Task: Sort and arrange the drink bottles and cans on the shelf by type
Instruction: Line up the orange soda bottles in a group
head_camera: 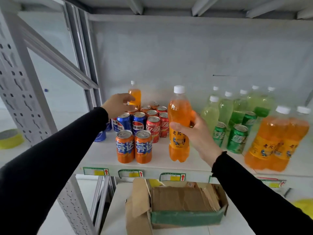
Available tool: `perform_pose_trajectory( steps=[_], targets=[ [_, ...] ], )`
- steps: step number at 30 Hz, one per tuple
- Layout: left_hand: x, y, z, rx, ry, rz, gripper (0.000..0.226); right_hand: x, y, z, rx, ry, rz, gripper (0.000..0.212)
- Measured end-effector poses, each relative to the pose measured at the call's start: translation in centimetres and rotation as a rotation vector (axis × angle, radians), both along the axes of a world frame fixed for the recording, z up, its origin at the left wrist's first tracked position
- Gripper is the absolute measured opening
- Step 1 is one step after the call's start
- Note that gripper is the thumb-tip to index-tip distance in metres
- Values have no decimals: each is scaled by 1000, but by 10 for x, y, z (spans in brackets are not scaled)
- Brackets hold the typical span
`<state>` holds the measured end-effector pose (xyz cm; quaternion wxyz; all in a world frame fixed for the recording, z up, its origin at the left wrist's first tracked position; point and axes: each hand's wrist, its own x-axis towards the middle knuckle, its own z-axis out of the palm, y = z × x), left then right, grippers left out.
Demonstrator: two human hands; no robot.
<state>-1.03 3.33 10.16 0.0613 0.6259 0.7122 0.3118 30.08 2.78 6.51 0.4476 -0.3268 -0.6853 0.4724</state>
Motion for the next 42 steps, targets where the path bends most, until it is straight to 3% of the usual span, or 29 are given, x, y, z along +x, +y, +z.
perform_pose_trajectory(
  steps=[5,10,15,20,24,33,36,42],
  targets=[
    [-38,62,-13,20,-81,128,64,-26,25,-6,-31,-18,-33,59],
    [-65,120,-12,66,-160,160,83,-38,34,-10,-37,-45,-120,58],
    [-77,161,-9,41,-201,59,79,-46,35,-14,-48,-60,-186,47],
    [-78,177,-15,19,-204,33,66,-53,36,-19,-39,-71,-250,49],
    [-76,170,-10,103,-276,-12,56,-60,34,-20,-19,-73,-282,48],
    [-29,98,54,473,-5,-68,68,-66,15,-2,1,20,-314,55],
    [-5,69,73,548,-8,-184,68,-60,6,3,12,65,-334,63],
    [52,21,88,549,-134,-490,65,-25,-26,6,50,129,-409,51]
  ],
)
